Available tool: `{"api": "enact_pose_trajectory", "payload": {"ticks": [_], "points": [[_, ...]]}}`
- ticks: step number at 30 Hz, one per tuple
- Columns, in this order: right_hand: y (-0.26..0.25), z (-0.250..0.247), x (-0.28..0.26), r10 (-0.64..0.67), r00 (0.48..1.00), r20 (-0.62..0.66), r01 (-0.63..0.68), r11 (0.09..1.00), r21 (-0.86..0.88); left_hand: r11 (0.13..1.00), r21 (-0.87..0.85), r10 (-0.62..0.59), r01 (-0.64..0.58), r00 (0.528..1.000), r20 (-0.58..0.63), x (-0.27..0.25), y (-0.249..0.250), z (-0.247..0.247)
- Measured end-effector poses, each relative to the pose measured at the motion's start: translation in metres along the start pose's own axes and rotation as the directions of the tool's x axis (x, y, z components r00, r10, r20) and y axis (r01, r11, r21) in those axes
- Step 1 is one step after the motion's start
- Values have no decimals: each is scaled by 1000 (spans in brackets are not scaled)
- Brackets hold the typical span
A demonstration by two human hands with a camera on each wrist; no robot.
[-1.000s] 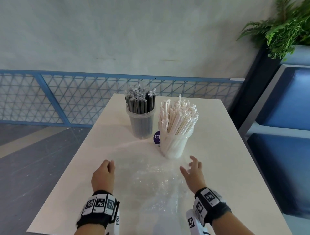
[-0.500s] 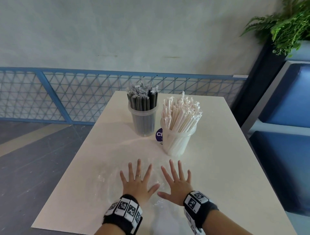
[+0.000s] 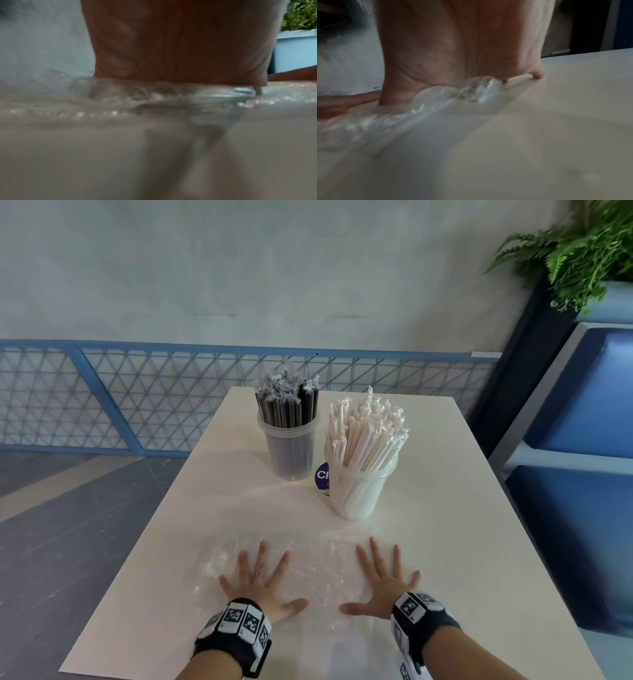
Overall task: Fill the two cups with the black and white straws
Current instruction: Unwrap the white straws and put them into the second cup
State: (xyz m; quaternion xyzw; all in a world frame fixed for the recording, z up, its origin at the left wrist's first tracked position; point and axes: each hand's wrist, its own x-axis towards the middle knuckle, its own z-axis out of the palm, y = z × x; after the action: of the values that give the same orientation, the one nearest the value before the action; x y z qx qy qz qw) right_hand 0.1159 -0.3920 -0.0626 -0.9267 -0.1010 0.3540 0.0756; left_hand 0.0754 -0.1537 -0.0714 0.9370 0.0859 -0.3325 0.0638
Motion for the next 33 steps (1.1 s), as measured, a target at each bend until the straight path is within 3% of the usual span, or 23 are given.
{"api": "enact_pose_trajectory", "payload": {"ticks": [8,9,11,13,14,16,18,19,22,25,29,33], "points": [[10,-5,-6,41,999,23,-41,999,25,993,118,-24,26,1000,-20,-7,-2,-11],[7,-8,-10,48,999,0,-48,998,31,988,148,-23,33,998,-65,-11,3,-20],[0,-23,-21,71,985,-156,-56,994,98,992,122,43,-11,962,-270,-21,15,-50],[-5,-51,-36,114,897,-426,0,966,260,986,-17,135,-165,859,-494,-25,28,-89],[-5,-68,-43,136,828,-543,84,929,360,956,-115,163,-270,815,-557,-26,33,-110],[-4,-107,-51,154,704,-693,293,826,481,820,-325,217,-471,782,-585,-26,46,-150],[-1,-143,-49,143,643,-752,420,756,502,706,-437,271,-557,783,-560,-20,60,-187],[-1,-159,-46,114,649,-752,451,739,501,696,-445,293,-563,789,-540,-14,68,-202],[-5,-192,-27,-19,729,-684,498,700,512,721,-389,390,-573,800,-456,7,91,-226],[-12,-203,-8,-72,746,-662,550,626,552,677,-441,386,-589,794,-469,29,110,-229],[-26,-197,7,21,674,-738,621,525,582,501,-526,402,-687,723,-562,31,129,-220],[-37,-193,6,106,553,-826,661,549,512,386,-564,311,-730,678,-666,26,144,-210]]}}
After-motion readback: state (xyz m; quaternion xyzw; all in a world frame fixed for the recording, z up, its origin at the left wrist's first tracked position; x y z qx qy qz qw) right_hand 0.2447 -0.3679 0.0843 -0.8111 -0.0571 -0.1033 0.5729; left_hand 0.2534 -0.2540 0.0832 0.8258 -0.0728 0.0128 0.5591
